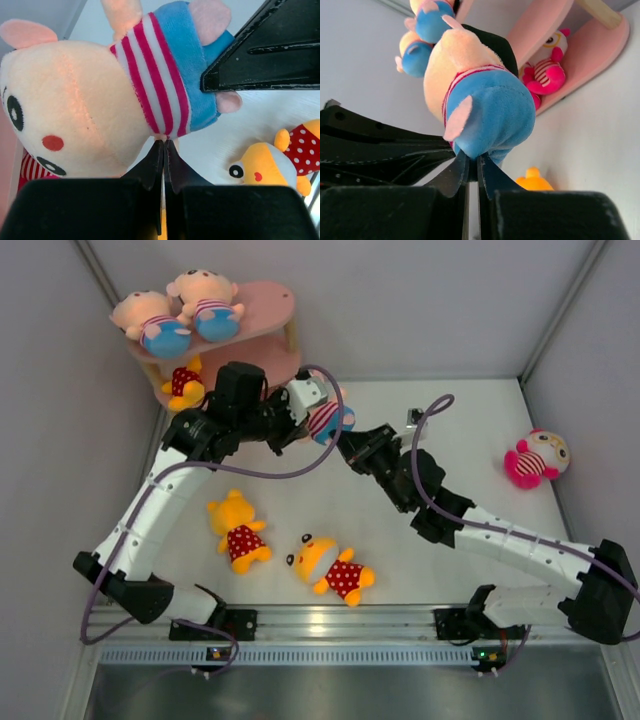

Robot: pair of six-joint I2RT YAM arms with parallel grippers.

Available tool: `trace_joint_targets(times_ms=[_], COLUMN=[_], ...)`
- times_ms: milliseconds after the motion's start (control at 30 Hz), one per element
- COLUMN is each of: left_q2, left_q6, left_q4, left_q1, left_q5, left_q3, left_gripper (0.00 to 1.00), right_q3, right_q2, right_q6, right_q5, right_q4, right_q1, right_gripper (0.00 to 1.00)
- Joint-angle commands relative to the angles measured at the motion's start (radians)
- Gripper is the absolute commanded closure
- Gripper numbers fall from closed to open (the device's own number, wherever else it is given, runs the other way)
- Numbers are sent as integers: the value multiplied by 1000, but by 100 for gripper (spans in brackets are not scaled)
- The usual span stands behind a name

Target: Place and organize the stuffed toys onto the shelf

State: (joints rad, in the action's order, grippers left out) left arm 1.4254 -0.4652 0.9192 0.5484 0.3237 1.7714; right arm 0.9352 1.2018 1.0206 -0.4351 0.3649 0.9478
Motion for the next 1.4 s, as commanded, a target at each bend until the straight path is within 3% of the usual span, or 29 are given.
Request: trace_joint_targets(times_ms=[0, 33, 67, 100, 167, 400, 500, 600, 633, 733, 867, 1000, 1200, 1367], left_q2=[-71, -77, -86, -109, -129, -138, -151, -169, -177, -194, -129, -202, -232, -238], left_q6=[-49, -55, -58, -58, -61, -32, 0, 14, -7, -94, -208, -474, -394, -460], left_q4=[-111, -109, -109, -109, -109, -111, -111, -115, -117, -115, -51, -57, -236, -454], left_q1=[-5, -4, -5, -4, -5, -4, -4, -4, -4, -4, -5, -4, 10, 70], left_q5=[-26, 15, 44, 72, 124, 115, 147, 135, 126, 66, -164, -158, -170, -184], left_q3=[-69, -88, -134, -157, -223, -311, -316, -311, -311, -288, -227, -283, -285, -391], left_gripper=[100, 100, 79, 68, 55, 52, 46, 21, 2, 2, 2, 2, 5, 6], right_q3=[-62, -81, -117, -133, -151, -113, -113, -96, -89, -64, -4, 13, 74, 166], right_q2=[-64, -70, -79, -77, -64, -13, -4, 16, 25, 57, 77, 61, 71, 125], right_q6=[-13, 4, 21, 41, 68, 102, 102, 99, 114, 180, 173, 215, 303, 318], right_q5=[96, 84, 76, 70, 68, 99, 87, 84, 108, 179, 217, 199, 164, 216], right_q4=[15, 31, 54, 99, 144, 123, 117, 109, 106, 114, 88, 65, 49, 23], right_q1=[-12, -14, -14, -14, -17, -14, -15, -20, -24, -69, -102, -122, -152, -182], right_gripper=[100, 100, 100, 100, 100, 100, 100, 100, 100, 100, 100, 100, 100, 100])
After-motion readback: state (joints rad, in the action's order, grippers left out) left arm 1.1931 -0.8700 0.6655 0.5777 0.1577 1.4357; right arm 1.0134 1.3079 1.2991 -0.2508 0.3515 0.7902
